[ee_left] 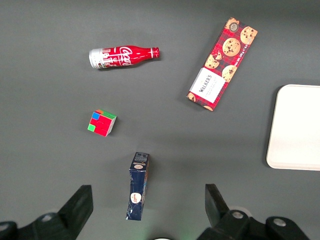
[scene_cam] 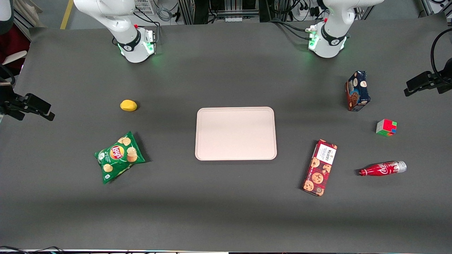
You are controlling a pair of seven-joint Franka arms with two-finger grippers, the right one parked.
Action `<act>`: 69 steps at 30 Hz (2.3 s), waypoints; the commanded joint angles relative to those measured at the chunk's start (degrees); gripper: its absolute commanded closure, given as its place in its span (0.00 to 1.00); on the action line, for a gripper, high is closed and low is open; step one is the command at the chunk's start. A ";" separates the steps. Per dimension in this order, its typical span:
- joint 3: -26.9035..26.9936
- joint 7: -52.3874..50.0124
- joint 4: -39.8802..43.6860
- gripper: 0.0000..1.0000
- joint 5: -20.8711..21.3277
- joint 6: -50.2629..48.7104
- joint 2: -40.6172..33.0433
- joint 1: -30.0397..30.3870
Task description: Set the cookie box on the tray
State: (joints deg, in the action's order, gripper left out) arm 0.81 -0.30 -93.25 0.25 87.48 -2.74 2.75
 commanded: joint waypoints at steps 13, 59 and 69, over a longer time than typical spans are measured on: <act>0.24 0.21 -0.71 0.00 0.19 -0.11 -0.69 -0.29; 7.98 14.19 -56.86 0.00 4.93 38.02 -17.30 0.41; 8.06 14.45 -63.37 0.00 8.53 48.83 -13.26 0.32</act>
State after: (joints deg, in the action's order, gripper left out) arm 8.79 13.43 -154.26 5.52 131.79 -17.36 3.30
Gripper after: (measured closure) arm 0.000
